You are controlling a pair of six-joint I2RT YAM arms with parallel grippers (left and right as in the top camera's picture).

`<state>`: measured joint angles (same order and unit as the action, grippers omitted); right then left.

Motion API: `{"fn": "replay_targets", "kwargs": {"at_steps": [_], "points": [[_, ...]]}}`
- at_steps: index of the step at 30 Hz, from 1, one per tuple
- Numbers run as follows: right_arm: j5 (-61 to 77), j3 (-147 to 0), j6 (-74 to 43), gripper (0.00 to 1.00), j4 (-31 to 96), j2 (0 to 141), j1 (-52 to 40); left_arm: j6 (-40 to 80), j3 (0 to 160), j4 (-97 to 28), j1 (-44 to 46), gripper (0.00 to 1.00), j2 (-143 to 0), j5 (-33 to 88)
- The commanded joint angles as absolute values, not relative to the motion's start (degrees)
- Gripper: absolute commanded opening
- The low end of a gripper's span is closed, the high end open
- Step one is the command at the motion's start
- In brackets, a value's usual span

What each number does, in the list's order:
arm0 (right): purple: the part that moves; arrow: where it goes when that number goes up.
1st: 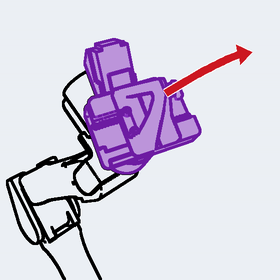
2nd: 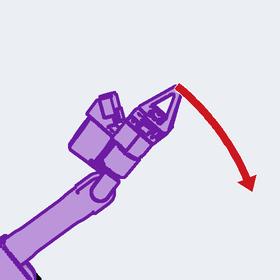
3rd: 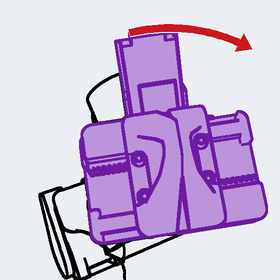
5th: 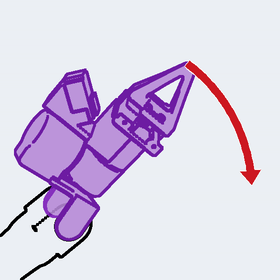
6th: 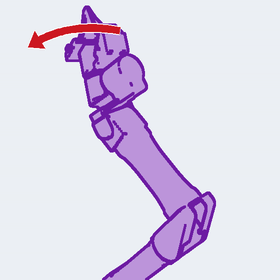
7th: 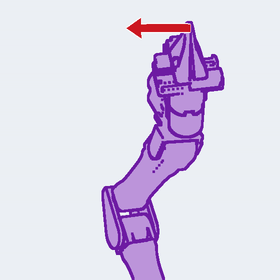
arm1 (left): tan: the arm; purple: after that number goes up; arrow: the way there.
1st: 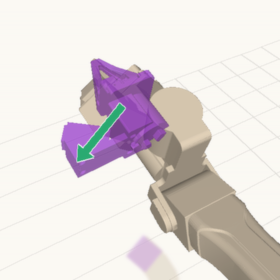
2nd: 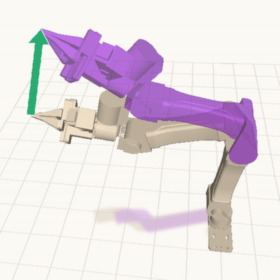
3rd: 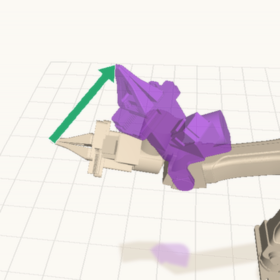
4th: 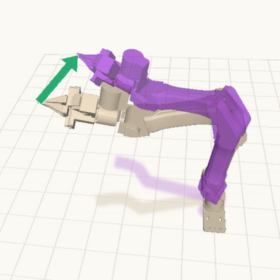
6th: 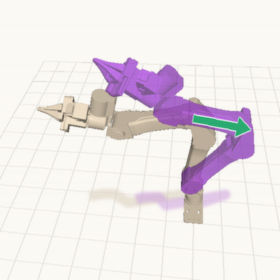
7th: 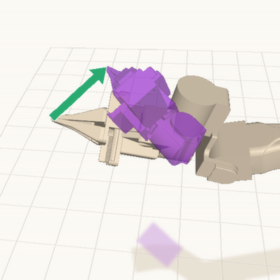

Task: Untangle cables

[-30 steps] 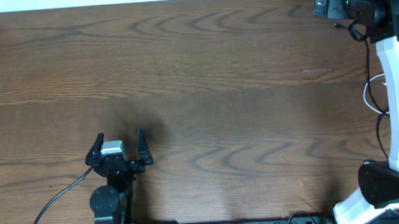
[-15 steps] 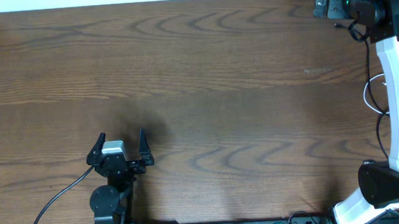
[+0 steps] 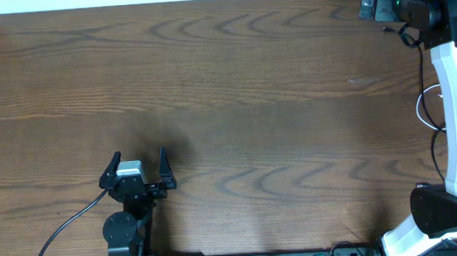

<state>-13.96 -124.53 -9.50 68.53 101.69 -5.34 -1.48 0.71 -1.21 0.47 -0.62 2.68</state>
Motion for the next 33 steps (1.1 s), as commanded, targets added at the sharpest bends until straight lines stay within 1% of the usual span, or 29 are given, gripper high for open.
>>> {"fn": "replay_targets", "kwargs": {"at_steps": [1,17,21,24,26,28,33], "points": [[-14.66,-124.92,-8.69,0.99,68.62,101.12,-5.67,-1.21,0.23,-4.03,0.45,0.98,-0.30,2.13],[-14.66,-124.92,-8.69,0.99,68.62,101.12,-5.67,-1.21,0.23,-4.03,0.45,0.98,-0.30,2.13],[-18.02,-124.84,-6.74,0.99,68.29,100.25,-5.50,-1.21,0.23,-4.03,0.45,0.98,-0.30,2.13],[-19.55,-123.15,-6.52,0.99,65.25,97.36,-5.52,-1.21,0.23,-4.03,0.45,0.98,-0.30,2.13],[-19.38,-119.92,-6.52,0.99,62.00,93.86,-5.63,-1.21,0.23,-4.03,0.45,0.98,-0.30,2.13],[-19.38,-112.79,-6.52,0.99,55.13,88.25,-5.63,-1.21,0.23,-4.03,0.45,0.98,-0.30,2.13],[-19.33,-90.80,-6.76,0.99,39.48,73.30,-5.15,-1.21,0.23,-4.03,0.45,0.98,-0.30,2.13]]}}
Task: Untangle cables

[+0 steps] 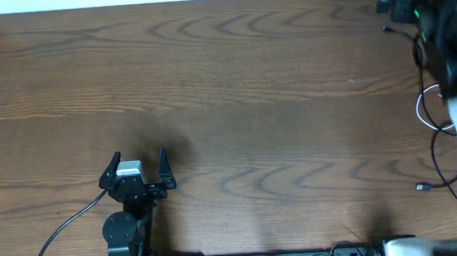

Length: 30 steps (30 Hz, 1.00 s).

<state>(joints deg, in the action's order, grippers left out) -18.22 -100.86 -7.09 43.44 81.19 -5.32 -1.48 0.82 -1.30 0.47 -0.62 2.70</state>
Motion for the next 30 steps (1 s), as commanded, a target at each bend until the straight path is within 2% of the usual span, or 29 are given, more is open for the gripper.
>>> {"fn": "replay_targets", "kwargs": {"at_steps": [1,14,30], "points": [[-19.25,-86.59,-7.11,0.99,37.67,70.41,-4.86,-1.21,0.23,-4.03,0.45,0.98,-0.30,2.13],[-13.21,-45.28,-9.69,0.99,17.61,41.06,-2.66,-1.21,0.23,-4.03,0.45,0.98,-0.30,2.13],[-8.38,-27.40,-10.66,0.99,14.31,22.92,-1.17,-1.21,0.23,-4.03,0.45,0.98,-0.30,2.13]]}}
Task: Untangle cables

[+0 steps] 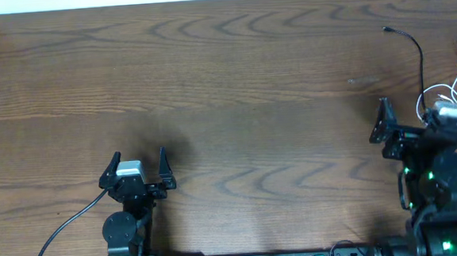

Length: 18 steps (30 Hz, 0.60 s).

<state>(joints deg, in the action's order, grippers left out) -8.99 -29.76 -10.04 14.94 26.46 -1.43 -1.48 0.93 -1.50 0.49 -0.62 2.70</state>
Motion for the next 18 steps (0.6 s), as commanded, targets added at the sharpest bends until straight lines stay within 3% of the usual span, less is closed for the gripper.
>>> {"fn": "replay_targets", "kwargs": {"at_steps": [1,10,18], "points": [[-8.14,-26.13,-10.66,0.99,13.85,21.37,-1.17,-1.21,0.23,-4.03,0.45,0.98,-0.30,2.13],[-4.34,-13.56,-10.66,0.99,4.71,9.21,-1.43,-1.21,0.23,-4.03,0.45,0.98,-0.30,2.13],[-3.92,-8.47,-10.66,0.99,-0.49,6.59,-1.80,-1.21,0.23,-4.03,0.45,0.98,-0.30,2.13]]}}
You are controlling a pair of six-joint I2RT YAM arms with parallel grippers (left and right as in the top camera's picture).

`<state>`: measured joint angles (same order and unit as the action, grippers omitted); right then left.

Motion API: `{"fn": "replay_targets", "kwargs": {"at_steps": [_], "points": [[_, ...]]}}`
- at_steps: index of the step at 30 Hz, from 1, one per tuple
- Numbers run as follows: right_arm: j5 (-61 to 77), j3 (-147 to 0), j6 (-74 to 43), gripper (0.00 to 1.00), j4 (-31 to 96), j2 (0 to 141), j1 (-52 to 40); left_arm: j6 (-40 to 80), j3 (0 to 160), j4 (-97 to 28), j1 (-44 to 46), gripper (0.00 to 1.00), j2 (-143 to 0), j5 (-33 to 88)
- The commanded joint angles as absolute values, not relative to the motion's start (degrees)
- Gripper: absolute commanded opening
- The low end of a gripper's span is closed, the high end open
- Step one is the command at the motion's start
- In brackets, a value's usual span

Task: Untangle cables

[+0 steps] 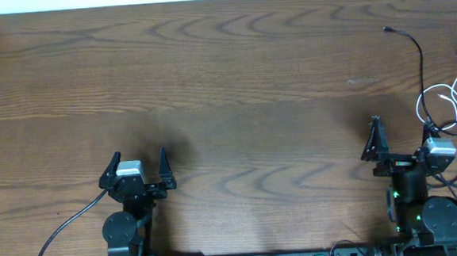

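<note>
The cables lie bunched at the table's right edge. A black cable [420, 57] runs from its plug end at the far right down into the bunch. A white cable [448, 101] loops through it, and more black loops trail toward the front right. My right gripper [401, 136] stands open at the front right, just left of the bunch, holding nothing. Open and empty as well, my left gripper [139, 160] sits at the front left, far from the cables.
The left arm's own black lead [63, 230] curls off the front left of the wooden table [233, 80]. A black rail runs along the front edge. The white wall borders the far edge.
The right arm has drawn back lower toward the front edge and a little left. More of the white and black loops now show beside it. The left arm is unchanged.
The right arm was first stretched out to the far right corner, gripper near the black cable's plug end. Then it was blurred further right. Then it stood at the front right by the bunch, and now sits lower there, open. The left arm never moved.
</note>
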<state>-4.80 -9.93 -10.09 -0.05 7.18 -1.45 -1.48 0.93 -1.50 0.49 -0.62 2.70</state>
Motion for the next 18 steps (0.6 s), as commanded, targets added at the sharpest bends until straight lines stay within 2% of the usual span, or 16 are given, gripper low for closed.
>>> {"fn": "replay_targets", "kwargs": {"at_steps": [1,13,18], "points": [[-3.88,-7.73,-10.66,0.99,-1.45,6.59,-2.09,-1.21,0.23,-4.03,0.45,0.98,-0.30,2.13],[-3.90,-1.54,-10.61,0.99,-12.62,6.46,-3.16,-1.21,0.23,-4.03,0.45,0.98,-0.30,2.13],[-3.90,-0.27,-10.22,0.99,-10.70,1.41,-3.18,-1.21,0.23,-4.03,0.45,0.98,-0.30,2.13]]}}
